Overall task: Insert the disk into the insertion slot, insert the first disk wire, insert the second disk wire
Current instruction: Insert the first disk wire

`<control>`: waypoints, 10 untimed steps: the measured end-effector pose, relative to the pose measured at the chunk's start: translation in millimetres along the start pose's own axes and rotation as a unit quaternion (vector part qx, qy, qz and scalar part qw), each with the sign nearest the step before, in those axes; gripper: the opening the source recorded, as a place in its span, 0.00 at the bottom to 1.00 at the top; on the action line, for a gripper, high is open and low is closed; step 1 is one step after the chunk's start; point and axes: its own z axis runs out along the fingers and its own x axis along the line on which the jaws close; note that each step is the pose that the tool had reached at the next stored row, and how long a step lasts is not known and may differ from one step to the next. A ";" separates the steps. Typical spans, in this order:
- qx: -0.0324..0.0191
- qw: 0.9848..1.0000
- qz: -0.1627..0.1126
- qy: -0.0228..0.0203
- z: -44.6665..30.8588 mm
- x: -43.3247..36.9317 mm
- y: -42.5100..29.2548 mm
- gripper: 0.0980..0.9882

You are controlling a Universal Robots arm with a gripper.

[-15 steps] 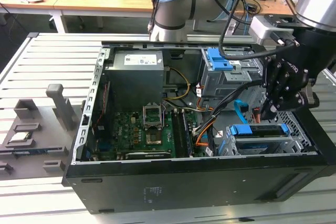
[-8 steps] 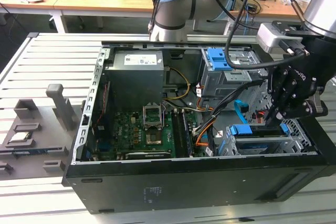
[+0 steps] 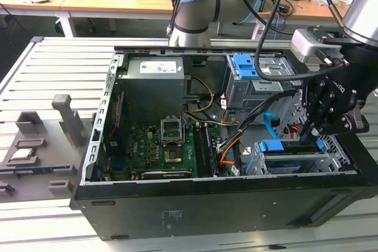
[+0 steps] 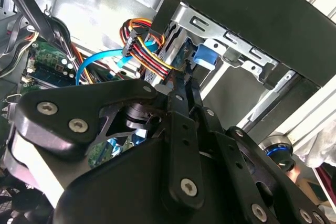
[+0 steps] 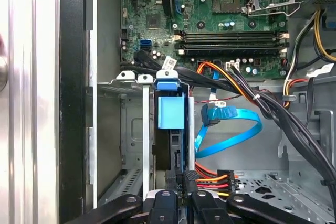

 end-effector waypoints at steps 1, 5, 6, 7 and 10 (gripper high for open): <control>0.000 1.000 0.000 0.000 0.5 -0.1 0.0 0.08; 0.000 1.000 0.000 0.000 2.7 -0.2 -0.1 0.08; 0.000 1.000 0.000 0.000 2.8 -0.2 -0.1 0.08; 0.000 1.000 0.000 0.000 2.4 -0.2 -0.1 0.08; 0.000 1.000 0.000 -0.005 -0.4 -0.1 0.0 0.08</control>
